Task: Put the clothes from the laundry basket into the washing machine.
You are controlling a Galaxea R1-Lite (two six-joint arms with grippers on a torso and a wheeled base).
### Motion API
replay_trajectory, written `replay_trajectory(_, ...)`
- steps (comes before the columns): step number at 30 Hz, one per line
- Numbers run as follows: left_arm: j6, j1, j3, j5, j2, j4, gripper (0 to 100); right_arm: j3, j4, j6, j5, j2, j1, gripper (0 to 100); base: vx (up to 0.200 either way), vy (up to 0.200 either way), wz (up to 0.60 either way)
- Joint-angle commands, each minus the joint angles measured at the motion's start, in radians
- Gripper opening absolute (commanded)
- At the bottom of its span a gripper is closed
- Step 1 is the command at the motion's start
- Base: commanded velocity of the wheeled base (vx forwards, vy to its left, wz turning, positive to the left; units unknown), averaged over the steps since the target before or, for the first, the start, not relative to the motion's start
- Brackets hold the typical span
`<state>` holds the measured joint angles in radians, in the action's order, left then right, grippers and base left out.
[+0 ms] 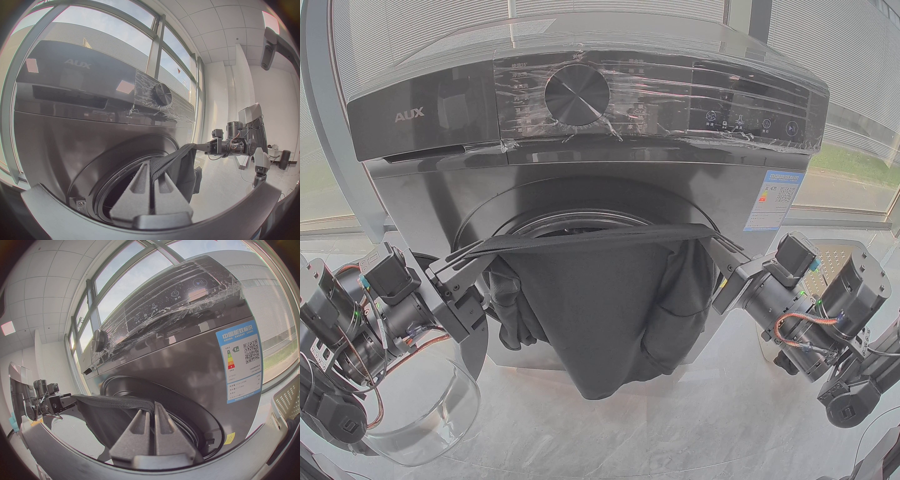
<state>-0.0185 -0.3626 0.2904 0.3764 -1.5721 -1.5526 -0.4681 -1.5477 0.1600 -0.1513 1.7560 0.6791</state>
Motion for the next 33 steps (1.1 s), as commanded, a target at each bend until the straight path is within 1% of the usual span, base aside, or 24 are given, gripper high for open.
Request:
replay_trajectory(1,-0.003,-0.009,-0.014,0.001,-0.009,0.005,0,-0.001,0.001,0.004,0.001,0.0,0.031,0,0.0,0.0,0.0)
replay_trajectory(3,-0.003,-0.018,-0.033,-0.004,-0.022,0.02,0,-0.001,0.001,0.006,-0.004,0.002,0.054,0,0.0,0.0,0.0)
replay_trajectory(5,-0.001,-0.042,-0.06,-0.011,-0.037,0.032,0,0.002,0.001,0.007,-0.008,0.004,0.065,0,0.0,0.0,0.0)
replay_trajectory(6,0.002,-0.042,-0.065,-0.011,-0.039,0.032,0,0.002,0.001,0.007,-0.01,0.004,0.065,0,0.0,0.0,0.0)
replay_trajectory(7,0.015,-0.041,-0.079,-0.008,-0.045,0.035,100,0.003,0.001,0.009,-0.01,0.005,0.066,0,0.0,0.0,0.0)
replay_trajectory(8,0.02,-0.039,-0.088,-0.007,-0.052,0.037,100,0.006,0.001,0.009,-0.01,0.005,0.066,0,0.0,0.0,0.0)
replay_trajectory(10,0.019,-0.039,-0.093,-0.001,-0.058,0.035,100,0.009,0.001,0.009,-0.008,0.007,0.068,0,0.0,0.0,0.0)
replay_trajectory(11,0.009,-0.042,-0.097,-0.001,-0.063,0.037,100,0.009,0.001,0.01,-0.008,0.01,0.073,0,0.0,0.0,0.0)
replay_trajectory(12,0.006,-0.045,-0.106,-0.001,-0.075,0.039,100,0.006,0.0,0.015,-0.01,0.019,0.08,0,0.0,0.0,0.0)
replay_trajectory(14,0.009,-0.05,-0.131,-0.01,-0.1,0.035,100,-0.003,0.0,0.019,-0.011,0.033,0.099,0,0.0,0.0,0.0)
replay_trajectory(15,0.019,-0.052,-0.154,-0.013,-0.144,0.016,100,-0.012,-0.002,0.023,-0.011,0.05,0.117,0,0.0,0.0,0.0)
replay_trajectory(22,0.019,-0.099,-0.154,-0.013,-0.25,0.0,100,-0.044,0.001,0.027,-0.004,0.096,0.128,0,0.0,0.0,0.0)
replay_trajectory(26,0.02,-0.145,-0.152,-0.014,-0.318,-0.003,100,-0.057,0.001,0.027,-0.001,0.096,0.131,0,0.0,0.0,0.0)
replay_trajectory(33,0.019,-0.157,-0.135,-0.019,-0.347,-0.001,100,-0.099,0.008,0.024,0.002,0.099,0.143,0,0.0,0.0,0.0)
